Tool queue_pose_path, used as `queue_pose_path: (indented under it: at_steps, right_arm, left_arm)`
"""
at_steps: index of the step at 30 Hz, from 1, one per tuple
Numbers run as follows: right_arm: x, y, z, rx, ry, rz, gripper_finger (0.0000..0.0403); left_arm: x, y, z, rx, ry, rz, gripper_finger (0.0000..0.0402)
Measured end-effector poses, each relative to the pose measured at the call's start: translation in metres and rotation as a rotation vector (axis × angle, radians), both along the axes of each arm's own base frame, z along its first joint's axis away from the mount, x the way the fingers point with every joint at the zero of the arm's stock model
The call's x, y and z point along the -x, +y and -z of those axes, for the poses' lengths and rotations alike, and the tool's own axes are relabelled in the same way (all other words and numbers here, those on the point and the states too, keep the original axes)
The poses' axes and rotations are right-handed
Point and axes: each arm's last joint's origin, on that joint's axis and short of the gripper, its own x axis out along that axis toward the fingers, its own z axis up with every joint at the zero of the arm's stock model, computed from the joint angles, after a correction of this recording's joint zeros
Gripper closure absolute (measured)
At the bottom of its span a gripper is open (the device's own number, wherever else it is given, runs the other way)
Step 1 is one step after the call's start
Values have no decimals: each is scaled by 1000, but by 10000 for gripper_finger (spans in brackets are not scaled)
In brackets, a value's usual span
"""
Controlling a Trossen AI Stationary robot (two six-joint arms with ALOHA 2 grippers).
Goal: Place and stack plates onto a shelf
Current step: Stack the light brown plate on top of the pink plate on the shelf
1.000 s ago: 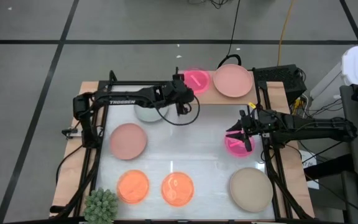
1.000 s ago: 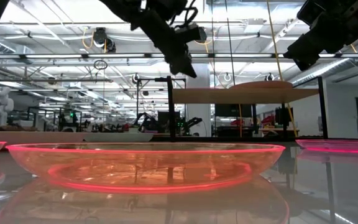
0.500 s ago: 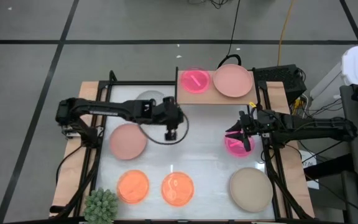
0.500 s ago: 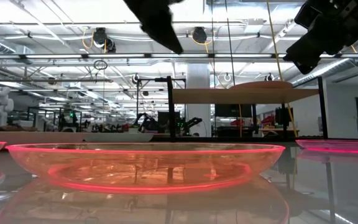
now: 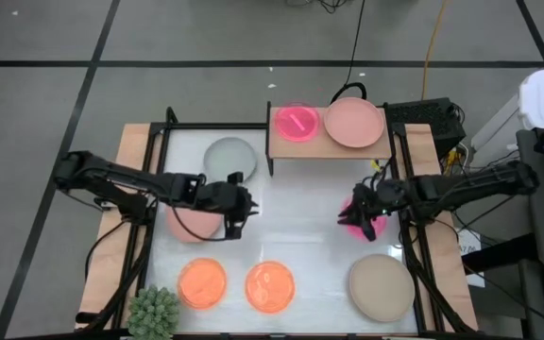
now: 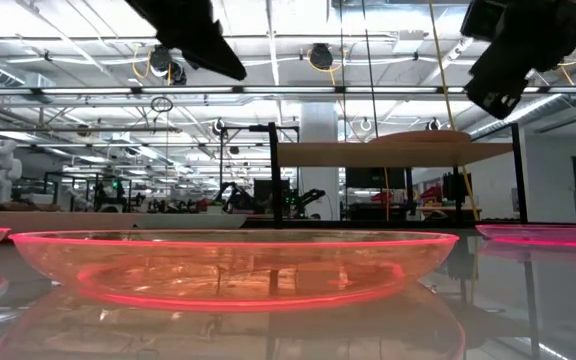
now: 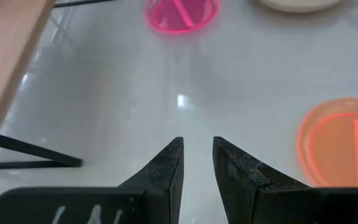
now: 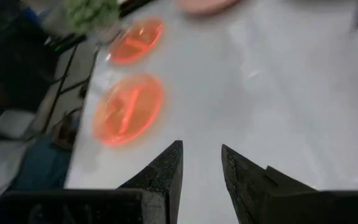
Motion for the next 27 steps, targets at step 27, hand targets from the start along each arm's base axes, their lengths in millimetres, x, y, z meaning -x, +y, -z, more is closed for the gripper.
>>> queue_pose_path:
  at_steps: [27]
  right_arm:
    - [-39, 132, 7, -260, 827, 135, 310]
  left_arm:
    - [13, -46, 16, 27, -13, 145, 309]
